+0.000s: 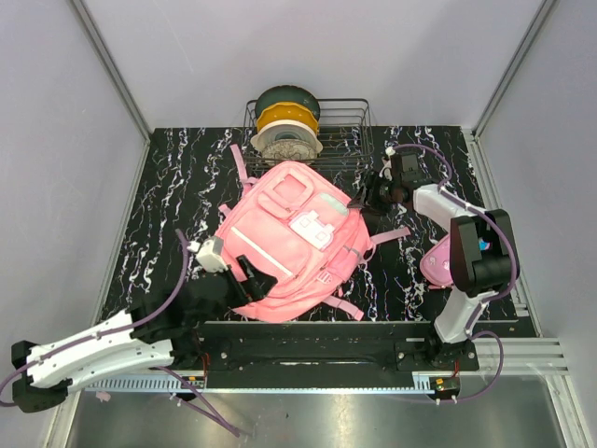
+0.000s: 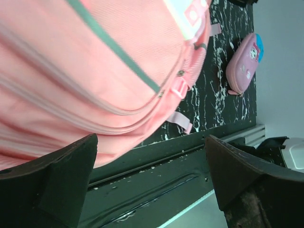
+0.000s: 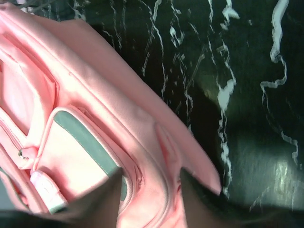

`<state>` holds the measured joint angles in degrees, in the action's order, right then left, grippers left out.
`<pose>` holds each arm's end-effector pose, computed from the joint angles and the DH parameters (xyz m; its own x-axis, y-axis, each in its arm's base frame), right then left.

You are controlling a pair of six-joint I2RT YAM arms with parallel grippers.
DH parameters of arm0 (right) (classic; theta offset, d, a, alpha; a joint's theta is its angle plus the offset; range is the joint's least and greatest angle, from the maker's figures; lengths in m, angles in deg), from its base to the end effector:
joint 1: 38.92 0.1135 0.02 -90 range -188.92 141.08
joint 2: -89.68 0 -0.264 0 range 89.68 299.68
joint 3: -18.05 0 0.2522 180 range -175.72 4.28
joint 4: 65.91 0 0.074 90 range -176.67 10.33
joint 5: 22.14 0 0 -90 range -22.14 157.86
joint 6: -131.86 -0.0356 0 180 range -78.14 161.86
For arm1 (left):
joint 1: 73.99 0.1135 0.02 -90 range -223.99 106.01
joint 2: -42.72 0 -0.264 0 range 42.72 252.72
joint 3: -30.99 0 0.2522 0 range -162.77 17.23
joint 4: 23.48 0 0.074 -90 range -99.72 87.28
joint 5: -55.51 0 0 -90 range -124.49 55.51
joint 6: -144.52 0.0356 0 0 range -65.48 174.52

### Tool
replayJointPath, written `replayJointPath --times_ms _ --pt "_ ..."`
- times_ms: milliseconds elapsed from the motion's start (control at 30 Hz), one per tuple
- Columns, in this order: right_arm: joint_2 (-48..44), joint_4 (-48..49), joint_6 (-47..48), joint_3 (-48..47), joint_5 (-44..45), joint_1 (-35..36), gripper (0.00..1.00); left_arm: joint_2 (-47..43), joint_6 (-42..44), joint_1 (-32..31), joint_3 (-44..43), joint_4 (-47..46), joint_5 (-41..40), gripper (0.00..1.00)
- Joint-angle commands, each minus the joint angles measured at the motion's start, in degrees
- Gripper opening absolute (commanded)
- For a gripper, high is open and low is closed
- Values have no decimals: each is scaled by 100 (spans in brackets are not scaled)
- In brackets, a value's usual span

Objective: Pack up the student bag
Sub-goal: Adjust the student bag at the center of the board.

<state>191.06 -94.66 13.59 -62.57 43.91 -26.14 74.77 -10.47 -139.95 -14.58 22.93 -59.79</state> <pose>0.3646 0.0975 0.2019 -0.8707 0.2463 -0.4256 -0.0532 0.8133 0.5794 0.0671 -0.1131 0.2549 -0.7093 -0.4211 -0.5653 0.0868 0.7437 -0.6629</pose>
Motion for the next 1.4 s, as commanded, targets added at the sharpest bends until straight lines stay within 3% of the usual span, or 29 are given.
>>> replayJointPath --times_ms 0,100,133,433,567,733,833,933,1100,1267,1367 --pt "328 593 243 -162 -724 -117 42 -813 -470 -5 193 830 -677 99" --pt "487 865 60 -109 -1375 -196 6 -885 -436 -5 36 1138 -862 99" --pt "496 987 -11 -65 -1411 -223 1 -859 -392 -5 -9 1156 -889 99" --pt "-39 1410 -328 401 -1175 -311 0 99 232 -5 -554 990 -678 99" --pt "-496 1199 -442 646 -184 -495 0 222 355 -5 -563 718 -617 99" --pt "-1330 1208 -1259 1551 581 -1451 0 117 417 -5 -545 586 -687 99" --pt "-2068 1147 -1593 2210 1039 -1541 0 126 461 -5 -589 576 -731 99" --pt "-2701 1339 -2058 2965 874 -1515 0 336 610 -5 -721 515 -644 99" --pt "-3783 1410 -2806 4056 1190 -1462 0 1705 1005 -31 -1467 112 -91 99" --pt "-4354 989 -2903 3987 1428 -1445 0 3426 1375 -374 -2564 -346 157 99" --pt "-4539 813 -2921 3969 1480 -1374 0 3990 1393 -471 -2768 -776 463 99"
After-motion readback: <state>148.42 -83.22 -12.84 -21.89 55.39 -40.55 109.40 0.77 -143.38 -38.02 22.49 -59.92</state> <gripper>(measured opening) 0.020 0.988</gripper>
